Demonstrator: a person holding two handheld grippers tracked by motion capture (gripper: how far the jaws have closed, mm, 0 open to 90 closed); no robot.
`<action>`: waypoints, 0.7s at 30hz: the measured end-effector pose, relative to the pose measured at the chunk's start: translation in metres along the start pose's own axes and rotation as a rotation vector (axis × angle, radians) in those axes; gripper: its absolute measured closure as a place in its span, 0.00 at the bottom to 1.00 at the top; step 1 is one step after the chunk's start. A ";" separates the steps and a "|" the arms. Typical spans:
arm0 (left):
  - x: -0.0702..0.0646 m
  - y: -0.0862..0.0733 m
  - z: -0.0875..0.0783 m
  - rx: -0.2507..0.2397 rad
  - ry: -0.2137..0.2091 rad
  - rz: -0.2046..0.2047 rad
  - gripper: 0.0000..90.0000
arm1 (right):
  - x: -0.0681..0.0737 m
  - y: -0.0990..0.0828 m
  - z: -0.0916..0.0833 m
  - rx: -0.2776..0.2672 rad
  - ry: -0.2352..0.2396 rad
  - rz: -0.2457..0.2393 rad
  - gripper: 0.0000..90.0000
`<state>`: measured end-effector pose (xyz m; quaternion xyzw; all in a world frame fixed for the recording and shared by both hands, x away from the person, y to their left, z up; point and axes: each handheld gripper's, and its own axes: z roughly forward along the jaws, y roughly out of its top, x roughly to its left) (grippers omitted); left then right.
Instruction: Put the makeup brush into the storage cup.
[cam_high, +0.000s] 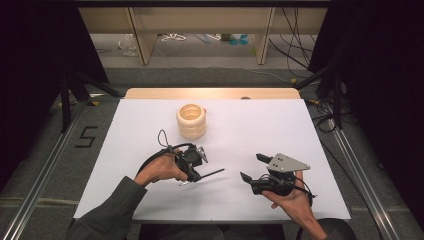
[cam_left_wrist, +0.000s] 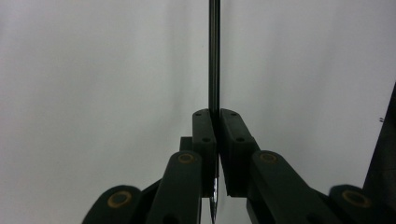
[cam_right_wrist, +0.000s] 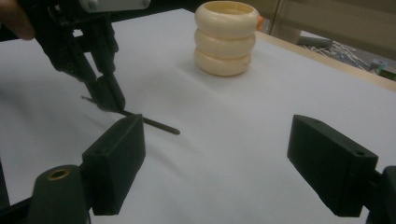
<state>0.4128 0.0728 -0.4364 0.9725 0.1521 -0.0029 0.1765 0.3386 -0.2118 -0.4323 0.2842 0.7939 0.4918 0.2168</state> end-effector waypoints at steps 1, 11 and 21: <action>-0.001 0.000 -0.001 -0.002 -0.006 0.002 0.95 | 0.001 0.001 0.001 -0.001 0.000 -0.019 0.23; -0.006 0.003 -0.015 -0.059 0.000 0.001 0.95 | 0.012 0.004 0.009 0.012 0.017 -0.135 0.23; -0.006 0.009 -0.029 -0.106 0.005 -0.003 0.95 | 0.025 0.014 0.022 0.059 0.019 -0.336 0.23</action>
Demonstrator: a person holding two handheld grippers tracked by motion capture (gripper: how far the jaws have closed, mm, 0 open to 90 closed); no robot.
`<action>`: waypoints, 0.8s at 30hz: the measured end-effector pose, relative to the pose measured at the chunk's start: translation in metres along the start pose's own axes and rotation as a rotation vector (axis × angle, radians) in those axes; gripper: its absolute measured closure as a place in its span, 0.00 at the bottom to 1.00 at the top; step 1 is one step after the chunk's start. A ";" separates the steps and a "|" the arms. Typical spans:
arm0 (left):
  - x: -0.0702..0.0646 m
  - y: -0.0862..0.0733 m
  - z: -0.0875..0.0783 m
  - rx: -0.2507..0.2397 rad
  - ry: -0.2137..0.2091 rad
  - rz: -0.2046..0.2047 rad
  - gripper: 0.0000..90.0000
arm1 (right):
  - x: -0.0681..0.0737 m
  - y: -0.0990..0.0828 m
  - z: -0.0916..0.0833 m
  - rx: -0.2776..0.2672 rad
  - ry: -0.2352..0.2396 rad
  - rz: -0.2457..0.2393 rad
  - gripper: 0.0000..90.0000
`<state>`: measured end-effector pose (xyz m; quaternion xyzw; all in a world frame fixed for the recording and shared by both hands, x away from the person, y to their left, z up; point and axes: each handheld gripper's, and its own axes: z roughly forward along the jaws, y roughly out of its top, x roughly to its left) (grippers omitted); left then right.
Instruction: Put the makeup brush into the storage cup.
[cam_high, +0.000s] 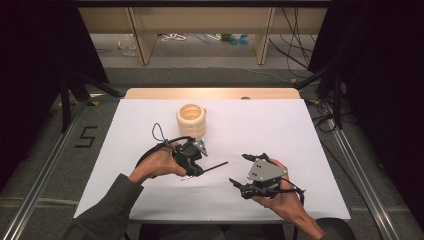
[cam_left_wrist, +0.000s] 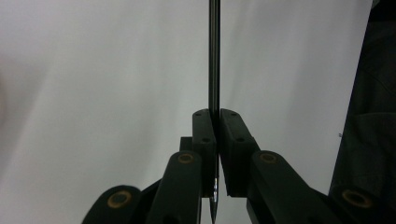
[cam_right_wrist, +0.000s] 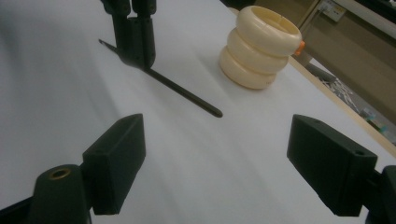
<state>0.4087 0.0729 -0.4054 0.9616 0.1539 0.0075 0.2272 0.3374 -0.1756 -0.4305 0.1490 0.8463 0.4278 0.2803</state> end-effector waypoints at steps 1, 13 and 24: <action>0.000 0.000 0.000 0.006 -0.001 0.008 0.95 | 0.001 0.001 0.002 0.006 0.000 -0.011 0.23; -0.003 0.007 0.005 0.039 -0.034 0.046 0.95 | 0.021 0.017 0.022 0.083 0.014 -0.293 0.29; -0.008 0.013 0.007 0.046 -0.053 0.049 0.95 | 0.029 0.024 0.032 0.126 0.028 -0.531 0.38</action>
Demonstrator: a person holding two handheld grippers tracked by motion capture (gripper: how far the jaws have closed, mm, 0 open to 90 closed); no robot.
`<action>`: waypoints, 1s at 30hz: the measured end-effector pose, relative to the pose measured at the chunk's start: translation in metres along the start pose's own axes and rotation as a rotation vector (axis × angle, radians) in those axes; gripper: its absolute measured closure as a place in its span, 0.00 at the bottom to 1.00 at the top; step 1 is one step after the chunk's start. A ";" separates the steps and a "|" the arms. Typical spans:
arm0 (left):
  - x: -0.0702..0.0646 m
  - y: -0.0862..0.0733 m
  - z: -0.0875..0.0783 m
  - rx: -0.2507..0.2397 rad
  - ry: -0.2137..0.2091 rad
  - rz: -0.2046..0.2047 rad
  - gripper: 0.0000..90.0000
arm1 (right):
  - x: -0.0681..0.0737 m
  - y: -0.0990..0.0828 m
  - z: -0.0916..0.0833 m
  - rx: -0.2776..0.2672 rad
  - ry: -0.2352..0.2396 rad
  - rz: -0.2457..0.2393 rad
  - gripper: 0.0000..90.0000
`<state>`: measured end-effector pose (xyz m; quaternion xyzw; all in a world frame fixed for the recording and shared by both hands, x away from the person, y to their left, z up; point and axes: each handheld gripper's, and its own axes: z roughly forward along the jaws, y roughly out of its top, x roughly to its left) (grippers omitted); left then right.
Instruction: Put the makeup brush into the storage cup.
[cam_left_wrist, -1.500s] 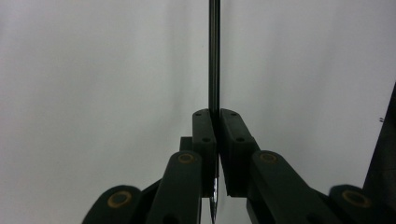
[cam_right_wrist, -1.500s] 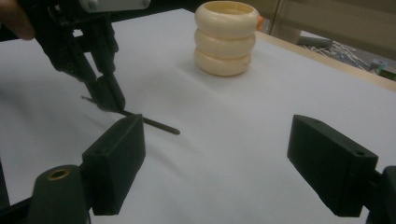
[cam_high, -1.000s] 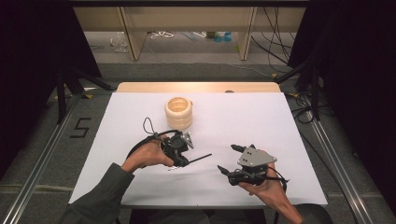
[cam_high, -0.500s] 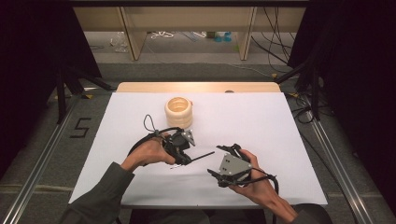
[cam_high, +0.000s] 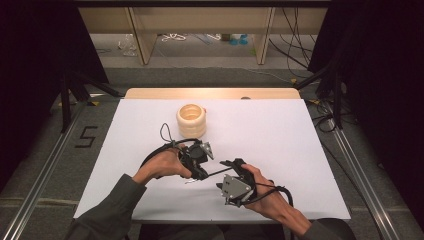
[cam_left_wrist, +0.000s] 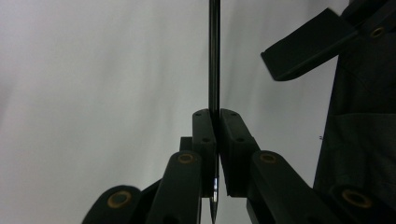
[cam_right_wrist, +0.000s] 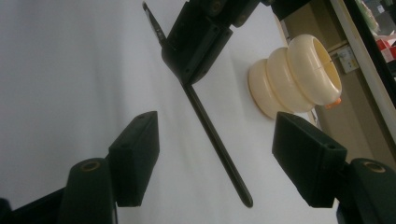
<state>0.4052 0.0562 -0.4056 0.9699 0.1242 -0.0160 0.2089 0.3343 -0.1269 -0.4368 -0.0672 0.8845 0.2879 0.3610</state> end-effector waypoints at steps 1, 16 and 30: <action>0.000 0.001 0.000 0.005 -0.001 0.008 0.95 | 0.000 0.000 0.001 -0.012 -0.006 -0.028 0.39; -0.001 0.009 0.000 0.013 -0.010 0.021 0.95 | 0.011 0.010 0.006 0.075 -0.056 -0.112 0.52; -0.001 0.009 -0.001 0.010 -0.015 0.023 0.95 | 0.013 0.015 0.009 0.107 -0.092 -0.258 0.67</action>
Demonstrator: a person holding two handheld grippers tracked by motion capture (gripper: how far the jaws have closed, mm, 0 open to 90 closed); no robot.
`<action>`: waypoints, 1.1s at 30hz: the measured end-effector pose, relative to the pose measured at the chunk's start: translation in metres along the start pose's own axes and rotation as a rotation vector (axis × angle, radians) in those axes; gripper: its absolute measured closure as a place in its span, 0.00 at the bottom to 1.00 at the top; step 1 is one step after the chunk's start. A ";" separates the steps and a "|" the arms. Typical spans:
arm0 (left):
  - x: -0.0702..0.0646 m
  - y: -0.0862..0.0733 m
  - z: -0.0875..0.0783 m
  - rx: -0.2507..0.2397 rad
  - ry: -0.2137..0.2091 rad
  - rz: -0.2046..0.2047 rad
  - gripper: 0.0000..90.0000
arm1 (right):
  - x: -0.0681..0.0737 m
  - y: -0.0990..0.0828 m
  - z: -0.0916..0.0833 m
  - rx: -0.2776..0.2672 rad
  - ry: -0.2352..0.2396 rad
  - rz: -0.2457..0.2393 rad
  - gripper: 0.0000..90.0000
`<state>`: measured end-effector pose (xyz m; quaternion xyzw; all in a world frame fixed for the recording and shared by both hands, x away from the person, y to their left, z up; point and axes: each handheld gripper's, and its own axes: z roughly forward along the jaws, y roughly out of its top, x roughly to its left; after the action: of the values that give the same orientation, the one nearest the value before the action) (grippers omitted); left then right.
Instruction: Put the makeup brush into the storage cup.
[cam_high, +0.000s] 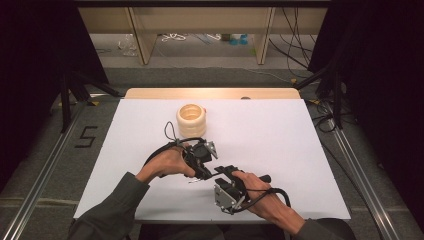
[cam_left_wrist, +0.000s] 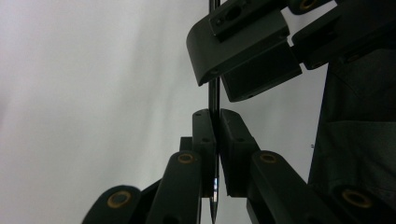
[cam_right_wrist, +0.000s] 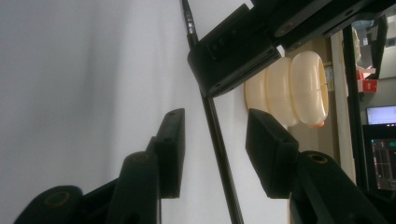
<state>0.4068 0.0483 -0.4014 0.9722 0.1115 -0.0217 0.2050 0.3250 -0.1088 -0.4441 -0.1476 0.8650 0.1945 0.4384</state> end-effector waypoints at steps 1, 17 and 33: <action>0.000 0.000 0.000 -0.001 0.001 0.000 0.95 | 0.000 0.000 0.000 0.003 0.000 -0.001 0.68; -0.001 0.001 0.000 -0.011 -0.004 0.001 0.95 | 0.005 0.003 0.001 0.048 0.010 -0.032 0.79; -0.003 0.000 0.001 -0.042 -0.009 -0.028 0.95 | 0.005 0.005 0.003 0.057 0.006 -0.084 0.87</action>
<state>0.4038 0.0467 -0.4020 0.9659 0.1247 -0.0266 0.2255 0.3222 -0.1035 -0.4492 -0.1718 0.8646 0.1508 0.4475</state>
